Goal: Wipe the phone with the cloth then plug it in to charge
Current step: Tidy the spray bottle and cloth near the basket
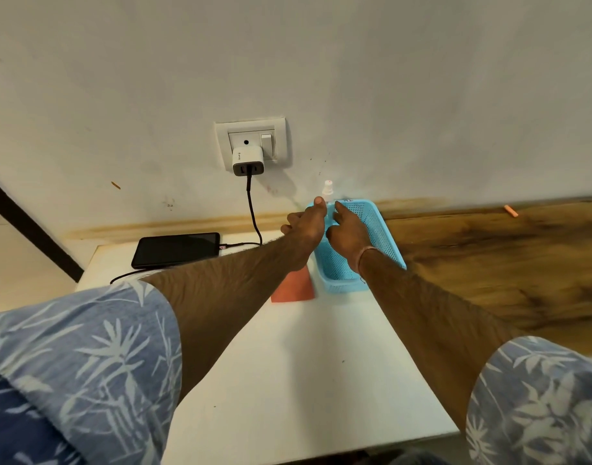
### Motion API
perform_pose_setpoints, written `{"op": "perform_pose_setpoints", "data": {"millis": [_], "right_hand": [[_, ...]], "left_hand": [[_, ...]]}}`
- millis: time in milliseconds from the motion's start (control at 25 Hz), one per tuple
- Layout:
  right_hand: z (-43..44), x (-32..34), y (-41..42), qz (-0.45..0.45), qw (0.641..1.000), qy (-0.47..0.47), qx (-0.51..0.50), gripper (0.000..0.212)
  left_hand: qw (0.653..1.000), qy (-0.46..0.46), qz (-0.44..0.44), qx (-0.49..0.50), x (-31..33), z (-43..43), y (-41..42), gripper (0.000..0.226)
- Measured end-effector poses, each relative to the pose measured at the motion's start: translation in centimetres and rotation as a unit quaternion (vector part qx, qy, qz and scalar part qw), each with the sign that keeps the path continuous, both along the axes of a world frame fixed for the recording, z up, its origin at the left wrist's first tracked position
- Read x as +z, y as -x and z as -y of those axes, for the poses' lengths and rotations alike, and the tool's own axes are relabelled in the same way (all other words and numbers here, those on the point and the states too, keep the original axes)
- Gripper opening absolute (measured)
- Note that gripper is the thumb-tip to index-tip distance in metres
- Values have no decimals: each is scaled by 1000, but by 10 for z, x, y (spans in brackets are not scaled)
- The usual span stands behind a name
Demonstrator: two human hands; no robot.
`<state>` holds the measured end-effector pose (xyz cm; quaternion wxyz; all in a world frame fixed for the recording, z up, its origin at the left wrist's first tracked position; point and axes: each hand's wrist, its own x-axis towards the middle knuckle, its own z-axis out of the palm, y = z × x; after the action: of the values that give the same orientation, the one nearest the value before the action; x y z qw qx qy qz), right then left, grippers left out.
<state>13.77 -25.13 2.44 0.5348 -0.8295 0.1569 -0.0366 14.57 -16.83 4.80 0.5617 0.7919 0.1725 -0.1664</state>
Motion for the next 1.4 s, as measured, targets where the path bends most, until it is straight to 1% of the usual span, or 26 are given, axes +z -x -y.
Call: {"op": "perform_pose_setpoints", "data": {"millis": [120, 360, 440, 520, 560, 600, 640, 680, 720, 760, 800, 840, 880, 920, 1000, 1040, 1080, 1120, 1200, 1240, 1320, 1400], "right_hand": [[0, 5, 2, -6, 999, 36, 36, 34], [-2, 9, 0, -28, 997, 43, 58, 28], [-1, 10, 2, -43, 997, 41, 51, 33], [-2, 12, 6, -39, 998, 46, 8, 41], [-3, 14, 9, -25, 998, 48, -24, 44], [-4, 15, 13, -7, 998, 48, -49, 44], [-6, 17, 17, 13, 997, 47, -61, 43], [-7, 17, 22, 29, 997, 45, -60, 41], [-9, 18, 27, 41, 997, 43, -54, 41], [-10, 19, 32, 48, 997, 43, -47, 41], [-11, 18, 37, 52, 997, 49, -42, 42], [-12, 17, 43, 55, 996, 62, -39, 42], [-13, 16, 48, 60, 994, 79, -36, 42], [-14, 15, 53, 67, 992, 99, -31, 41], [-20, 12, 65, 89, 987, 133, -17, 38], [-23, 11, 70, 103, 984, 146, -8, 37], [-25, 9, 75, 115, 981, 158, 2, 37], [-28, 8, 80, 125, 977, 171, 13, 36], [-29, 5, 88, 140, 970, 193, 41, 33], [-29, 3, 91, 145, 968, 197, 57, 31], [-27, 4, 96, 145, 967, 192, 79, 26], [-23, 7, 98, 125, 974, 166, 87, 28]], "left_hand": [[999, 28, -14, -21, 3, -2, 0, 76], [996, 64, -9, -54, 6, -7, 6, 71], [996, 66, 4, -63, 6, -11, 10, 69], [993, 52, 53, -93, -1, -21, 17, 66], [989, 18, 91, -118, -7, -28, 23, 63], [980, -44, 128, -144, -14, -36, 29, 58], [966, -123, 147, -176, -21, -43, 34, 51], [943, -203, 145, -219, -27, -49, 39, 48], [914, -272, 134, -269, -34, -55, 44, 53], [884, -321, 126, -315, -39, -59, 50, 60], [860, -356, 125, -343, -44, -63, 54, 63], [845, -376, 138, -354, -48, -65, 58, 60], [837, -386, 155, -356, -51, -67, 62, 59], [834, -391, 168, -351, -53, -69, 65, 65], [841, -396, 162, -333, -51, -74, 69, 83], [850, -392, 150, -318, -48, -76, 72, 87], [863, -380, 140, -301, -46, -79, 74, 82], [879, -356, 139, -284, -44, -84, 76, 67], [918, -269, 155, -245, -42, -95, 79, 30], [936, -222, 160, -220, -40, -103, 82, 23], [967, -129, 140, -171, -31, -115, 86, 20], [986, -18, 120, -118, -16, -122, 84, 21]]}}
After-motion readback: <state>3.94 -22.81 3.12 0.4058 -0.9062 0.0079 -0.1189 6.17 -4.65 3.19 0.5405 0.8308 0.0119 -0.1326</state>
